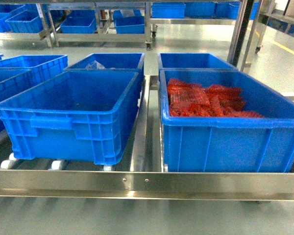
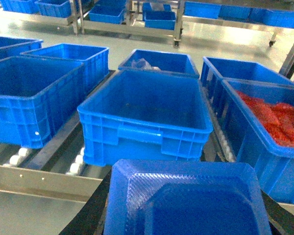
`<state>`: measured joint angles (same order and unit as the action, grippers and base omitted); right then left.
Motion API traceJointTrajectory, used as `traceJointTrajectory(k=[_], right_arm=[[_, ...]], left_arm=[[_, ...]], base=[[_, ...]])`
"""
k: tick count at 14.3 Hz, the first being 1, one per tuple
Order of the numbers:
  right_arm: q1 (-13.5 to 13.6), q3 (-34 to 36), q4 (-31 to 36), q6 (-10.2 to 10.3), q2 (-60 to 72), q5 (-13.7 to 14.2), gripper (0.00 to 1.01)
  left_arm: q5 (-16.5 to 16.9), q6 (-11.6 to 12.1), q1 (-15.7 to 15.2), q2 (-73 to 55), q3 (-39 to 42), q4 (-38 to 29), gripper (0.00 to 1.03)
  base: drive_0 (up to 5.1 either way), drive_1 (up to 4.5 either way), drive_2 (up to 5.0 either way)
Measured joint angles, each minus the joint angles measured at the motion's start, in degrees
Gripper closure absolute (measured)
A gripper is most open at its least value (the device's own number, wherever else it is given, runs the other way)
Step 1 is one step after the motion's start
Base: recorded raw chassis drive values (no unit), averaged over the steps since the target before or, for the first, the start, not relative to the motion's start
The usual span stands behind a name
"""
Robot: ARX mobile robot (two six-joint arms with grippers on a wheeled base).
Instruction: Pick blue part to blue bin on bottom shelf
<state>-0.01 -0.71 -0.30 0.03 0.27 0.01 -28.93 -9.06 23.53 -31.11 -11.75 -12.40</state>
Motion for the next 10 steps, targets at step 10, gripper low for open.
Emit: traceJointTrajectory(k=[10], right_arm=[[0.0,0.0,-0.07,-0.02,0.0,0.0,0.03]], left_arm=[[0.02,0.0,0.0,0.0,0.07,0.13,0.59]], base=[[0.0,0.0,0.0]])
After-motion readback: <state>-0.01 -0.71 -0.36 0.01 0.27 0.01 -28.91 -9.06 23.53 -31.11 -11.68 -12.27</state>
